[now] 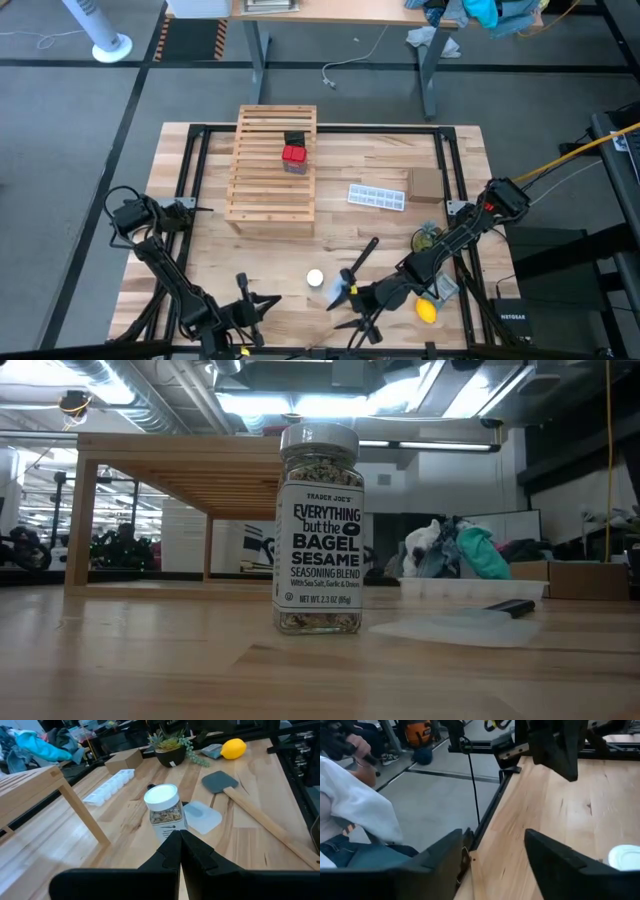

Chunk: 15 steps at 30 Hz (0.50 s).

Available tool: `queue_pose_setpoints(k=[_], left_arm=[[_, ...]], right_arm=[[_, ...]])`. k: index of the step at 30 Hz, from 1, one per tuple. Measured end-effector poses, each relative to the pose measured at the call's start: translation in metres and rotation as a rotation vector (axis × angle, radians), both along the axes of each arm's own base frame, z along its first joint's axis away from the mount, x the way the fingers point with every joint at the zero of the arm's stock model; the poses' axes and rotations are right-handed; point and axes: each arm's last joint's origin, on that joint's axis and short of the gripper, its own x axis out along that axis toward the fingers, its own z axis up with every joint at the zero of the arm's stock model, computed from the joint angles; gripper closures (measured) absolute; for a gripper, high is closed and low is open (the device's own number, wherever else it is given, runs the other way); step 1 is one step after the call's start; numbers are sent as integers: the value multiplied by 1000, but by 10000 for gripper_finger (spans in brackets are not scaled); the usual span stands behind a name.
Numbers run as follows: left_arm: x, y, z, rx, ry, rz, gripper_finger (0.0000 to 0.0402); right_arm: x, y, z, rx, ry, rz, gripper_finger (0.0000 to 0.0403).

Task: Shelf spices
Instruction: Put the white seasoning bottle on the shelf

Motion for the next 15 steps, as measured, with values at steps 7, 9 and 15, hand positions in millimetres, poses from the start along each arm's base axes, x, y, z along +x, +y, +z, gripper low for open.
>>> queue_pose_setpoints(k=[7,9,15], left_arm=[[0,0,0,0,0,0,402],[0,0,0,0,0,0,401],[0,0,0,0,0,0,402]], right_arm=[[0,0,0,-3,-2,-4,141],[0,0,0,-3,-3,-4,139],[0,0,0,-7,-4,-14,139]])
